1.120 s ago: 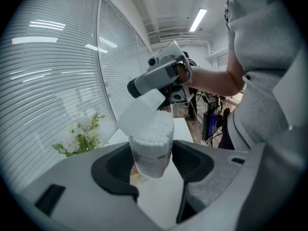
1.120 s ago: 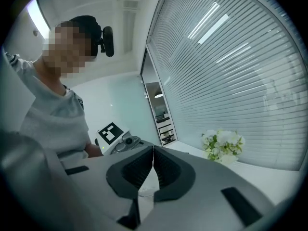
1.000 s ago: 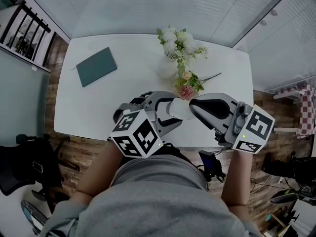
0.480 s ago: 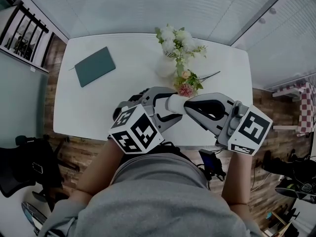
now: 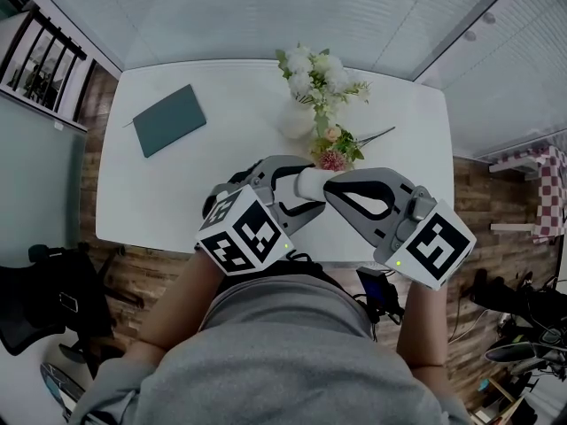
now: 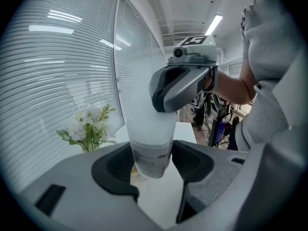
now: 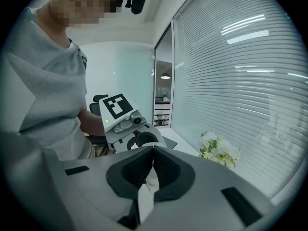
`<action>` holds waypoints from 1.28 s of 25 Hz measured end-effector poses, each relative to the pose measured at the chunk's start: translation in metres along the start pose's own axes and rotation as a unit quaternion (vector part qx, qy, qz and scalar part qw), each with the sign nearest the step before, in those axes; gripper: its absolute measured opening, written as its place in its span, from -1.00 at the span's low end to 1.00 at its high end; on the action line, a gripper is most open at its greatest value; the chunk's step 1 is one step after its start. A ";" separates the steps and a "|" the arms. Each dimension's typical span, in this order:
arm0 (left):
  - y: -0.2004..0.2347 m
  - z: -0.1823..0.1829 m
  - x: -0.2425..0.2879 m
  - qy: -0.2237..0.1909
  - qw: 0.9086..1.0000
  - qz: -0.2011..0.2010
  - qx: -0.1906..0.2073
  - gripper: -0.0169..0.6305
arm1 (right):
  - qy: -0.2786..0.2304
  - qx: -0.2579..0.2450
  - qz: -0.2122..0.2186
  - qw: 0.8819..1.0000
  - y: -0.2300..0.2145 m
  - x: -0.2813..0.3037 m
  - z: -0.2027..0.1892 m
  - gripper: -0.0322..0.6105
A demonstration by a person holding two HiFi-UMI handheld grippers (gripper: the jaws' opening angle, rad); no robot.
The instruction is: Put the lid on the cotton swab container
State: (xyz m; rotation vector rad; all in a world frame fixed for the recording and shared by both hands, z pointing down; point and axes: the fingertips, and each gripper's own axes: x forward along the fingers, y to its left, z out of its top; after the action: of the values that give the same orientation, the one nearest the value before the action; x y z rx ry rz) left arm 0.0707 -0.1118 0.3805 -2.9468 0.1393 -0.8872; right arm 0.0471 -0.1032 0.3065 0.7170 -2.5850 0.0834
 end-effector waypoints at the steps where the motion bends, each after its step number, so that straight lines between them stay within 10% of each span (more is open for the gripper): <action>1: 0.001 0.000 0.000 0.001 1.000 0.003 0.001 -0.19 | 0.003 -0.006 -0.004 1.000 0.000 0.000 -0.001 -0.82; 15: 0.002 -0.009 0.005 0.019 1.000 0.015 0.004 -0.19 | 0.043 -0.047 -0.030 0.998 0.003 0.005 -0.013 -0.82; 32: 0.014 0.001 -0.007 -0.012 0.999 0.037 -0.015 -0.20 | -0.099 0.036 -0.075 0.992 -0.020 -0.018 0.004 -0.82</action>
State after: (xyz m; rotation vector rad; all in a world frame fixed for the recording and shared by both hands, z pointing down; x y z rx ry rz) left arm 0.0646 -0.1252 0.3750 -2.9564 0.2593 -0.8483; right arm 0.0693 -0.1123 0.2931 0.9883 -2.7154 0.0612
